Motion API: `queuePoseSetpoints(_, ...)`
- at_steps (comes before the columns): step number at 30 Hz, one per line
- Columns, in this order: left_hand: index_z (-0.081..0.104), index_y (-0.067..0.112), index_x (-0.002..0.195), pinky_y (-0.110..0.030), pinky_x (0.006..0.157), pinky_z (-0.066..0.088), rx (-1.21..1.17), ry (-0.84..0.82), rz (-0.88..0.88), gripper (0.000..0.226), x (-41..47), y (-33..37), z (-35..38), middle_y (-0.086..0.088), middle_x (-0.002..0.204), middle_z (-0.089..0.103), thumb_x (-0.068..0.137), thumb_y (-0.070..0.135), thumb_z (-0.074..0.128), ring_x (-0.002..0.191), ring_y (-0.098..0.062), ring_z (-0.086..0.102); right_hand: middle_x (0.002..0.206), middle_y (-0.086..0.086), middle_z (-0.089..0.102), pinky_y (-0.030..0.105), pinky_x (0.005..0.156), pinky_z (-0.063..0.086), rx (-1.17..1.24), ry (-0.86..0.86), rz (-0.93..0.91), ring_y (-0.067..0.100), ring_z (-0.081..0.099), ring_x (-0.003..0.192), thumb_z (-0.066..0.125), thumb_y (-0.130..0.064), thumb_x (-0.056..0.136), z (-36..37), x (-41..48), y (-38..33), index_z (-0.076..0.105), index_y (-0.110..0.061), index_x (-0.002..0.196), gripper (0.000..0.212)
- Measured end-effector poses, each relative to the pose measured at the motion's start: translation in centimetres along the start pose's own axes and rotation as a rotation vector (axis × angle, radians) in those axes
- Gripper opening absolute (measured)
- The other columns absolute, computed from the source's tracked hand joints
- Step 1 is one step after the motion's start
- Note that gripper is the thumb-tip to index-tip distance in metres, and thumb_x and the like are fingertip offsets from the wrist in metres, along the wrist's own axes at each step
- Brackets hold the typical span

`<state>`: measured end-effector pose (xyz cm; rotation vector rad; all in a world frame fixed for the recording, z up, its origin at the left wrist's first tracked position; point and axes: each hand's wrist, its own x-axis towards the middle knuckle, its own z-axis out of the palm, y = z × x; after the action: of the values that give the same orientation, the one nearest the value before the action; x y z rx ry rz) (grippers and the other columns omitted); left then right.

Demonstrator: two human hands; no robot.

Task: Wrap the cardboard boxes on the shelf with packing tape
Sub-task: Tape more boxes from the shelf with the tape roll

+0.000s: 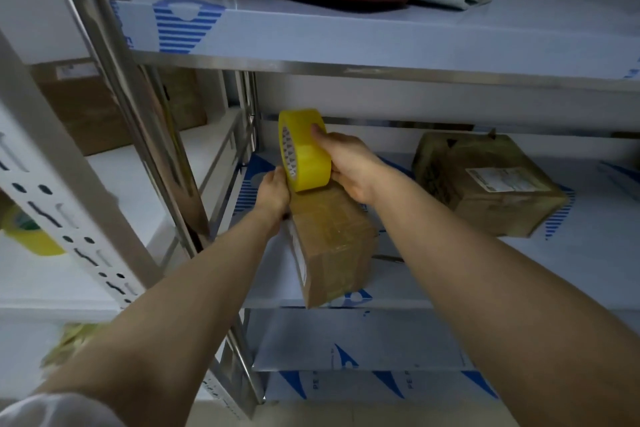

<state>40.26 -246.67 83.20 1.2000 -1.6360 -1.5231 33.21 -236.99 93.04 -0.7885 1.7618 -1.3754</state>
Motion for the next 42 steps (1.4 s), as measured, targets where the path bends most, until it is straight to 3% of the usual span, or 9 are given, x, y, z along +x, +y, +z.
queuePoseSetpoints(5,0.049,-0.001,0.127,-0.04,0.09,0.046,0.035,0.039,0.007,0.037,0.6,-0.2,0.3,-0.023,0.125,0.055,0.102,0.019,0.031,0.117,-0.038,0.053,0.119,0.011,0.063,0.045,0.1,0.046,-0.114,0.072,-0.034,0.027,0.06,0.108,0.055,-0.051,0.091,0.1,-1.3,-0.1,0.058,-0.007,0.117,0.051)
queuePoseSetpoints(10,0.047,-0.01,0.121,-0.043,0.077,0.043,0.208,0.055,0.028,0.034,1.0,0.1,0.3,-0.028,0.118,0.055,0.102,0.011,0.029,0.111,-0.042,0.051,0.096,0.009,0.066,0.034,0.079,0.054,-0.081,0.126,-0.028,0.019,0.063,0.084,0.061,-0.051,0.086,-1.5,-5.4,-0.7,0.063,-0.013,0.09,0.038)
queuePoseSetpoints(16,0.047,-0.006,0.123,-0.043,0.087,0.043,0.202,0.075,0.074,0.037,1.1,-0.1,0.4,-0.028,0.118,0.054,0.103,0.016,0.026,0.11,-0.042,0.051,0.091,0.027,0.066,0.04,0.078,0.053,-0.266,0.142,-0.04,0.029,0.065,0.077,0.065,-0.056,0.078,-4.6,-11.4,0.9,0.064,0.006,0.087,0.063)
queuePoseSetpoints(21,0.047,-0.004,0.126,-0.042,0.09,0.042,0.201,0.077,0.091,0.037,1.1,-0.2,0.6,-0.025,0.121,0.053,0.103,0.016,0.026,0.111,-0.041,0.05,0.07,0.019,0.052,0.043,0.071,0.051,-0.44,0.224,0.0,0.028,0.058,0.066,0.055,-0.067,0.077,-6.4,-13.8,4.3,0.055,-0.006,0.072,0.061)
queuePoseSetpoints(29,0.051,-0.006,0.116,-0.047,0.083,0.045,0.182,0.074,0.054,0.042,1.0,-0.2,0.9,-0.029,0.102,0.056,0.104,0.025,0.025,0.109,-0.048,0.052,0.047,-0.008,0.033,0.028,0.054,0.032,-0.371,0.3,0.033,0.009,0.038,0.049,0.056,-0.051,0.088,-4.9,-14.1,11.7,0.032,-0.02,0.051,0.053)
queuePoseSetpoints(32,0.054,-0.006,0.113,-0.044,0.09,0.042,0.385,0.073,-0.026,0.05,2.2,0.9,0.5,-0.022,0.104,0.055,0.104,0.031,0.022,0.102,-0.039,0.052,0.051,-0.006,0.039,0.028,0.056,0.036,-0.331,0.315,0.046,0.01,0.042,0.053,0.057,-0.05,0.088,-4.1,-13.7,13.5,0.037,-0.02,0.054,0.049)
queuePoseSetpoints(36,0.035,0.009,0.143,-0.052,0.113,0.016,1.059,0.056,0.146,0.078,2.2,3.2,2.5,-0.019,0.147,0.035,0.092,0.064,0.015,0.137,-0.035,0.03,0.046,-0.006,0.035,0.027,0.053,0.032,-0.306,0.319,0.031,0.008,0.038,0.05,0.057,-0.048,0.088,-4.0,-13.2,13.7,0.034,-0.022,0.052,0.05)
queuePoseSetpoints(39,0.025,0.008,0.148,-0.048,0.11,0.021,1.309,-0.083,0.289,0.095,-0.2,4.2,5.6,-0.019,0.15,0.029,0.085,0.078,0.011,0.138,-0.035,0.028,0.043,-0.006,0.037,0.025,0.051,0.03,-0.345,0.324,0.015,0.006,0.035,0.047,0.056,-0.047,0.09,-4.0,-12.9,13.7,0.033,-0.022,0.053,0.05)
queuePoseSetpoints(42,0.057,0.008,0.119,-0.04,0.087,0.04,1.357,-0.043,0.347,0.076,0.9,3.4,6.1,-0.018,0.12,0.057,0.093,0.066,0.015,0.11,-0.033,0.054,0.049,-0.004,0.034,0.023,0.05,0.028,-0.388,0.316,-0.003,0.006,0.035,0.048,0.054,-0.044,0.092,-4.1,-12.9,13.3,0.034,-0.021,0.054,0.049)
